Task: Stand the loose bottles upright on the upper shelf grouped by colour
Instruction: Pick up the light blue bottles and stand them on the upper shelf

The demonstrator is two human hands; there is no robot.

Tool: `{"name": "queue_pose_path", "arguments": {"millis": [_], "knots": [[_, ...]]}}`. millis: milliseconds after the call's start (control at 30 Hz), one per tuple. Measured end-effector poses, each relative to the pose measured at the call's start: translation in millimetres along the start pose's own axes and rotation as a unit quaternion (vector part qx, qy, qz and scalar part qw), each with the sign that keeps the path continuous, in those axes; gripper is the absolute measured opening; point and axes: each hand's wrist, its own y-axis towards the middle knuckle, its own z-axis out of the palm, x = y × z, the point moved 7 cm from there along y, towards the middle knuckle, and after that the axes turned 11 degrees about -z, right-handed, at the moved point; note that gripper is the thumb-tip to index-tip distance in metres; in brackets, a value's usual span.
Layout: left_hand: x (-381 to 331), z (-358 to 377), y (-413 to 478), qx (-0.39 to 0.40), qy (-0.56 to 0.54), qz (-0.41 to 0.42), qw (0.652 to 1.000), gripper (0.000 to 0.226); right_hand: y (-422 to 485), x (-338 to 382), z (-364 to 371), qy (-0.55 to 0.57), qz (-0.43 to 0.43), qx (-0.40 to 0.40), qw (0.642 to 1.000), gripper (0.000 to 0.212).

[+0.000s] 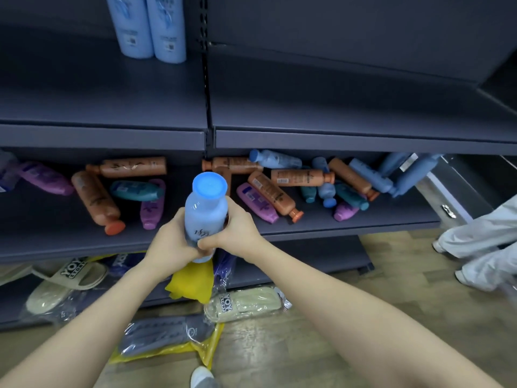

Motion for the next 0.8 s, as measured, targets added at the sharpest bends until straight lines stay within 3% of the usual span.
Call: {"name": "queue_pose_path", "arguments": {"millis": [200, 500, 800], "knots": [[-8.1, -3.6, -52.9, -0.03, 0.041, 0.028, 0.998, 0.062, -49.1, 23.1, -1.4, -0.014, -0.013, -0.004, 1.0, 0.064], [-33.3, -23.6, -129.6, -0.051, -0.023, 0.026, 0.998, 0.066, -109.3, 94.6, -15.2, -0.086, -0.075, 0.036, 0.993, 0.071], [-69.7, -86.3, -142.0, -0.088, 0.013, 0.062, 0.994, 0.054, -104.5, 181.7, -36.2, -0.15, -0.132, 0.012, 0.98, 0.052]]}}
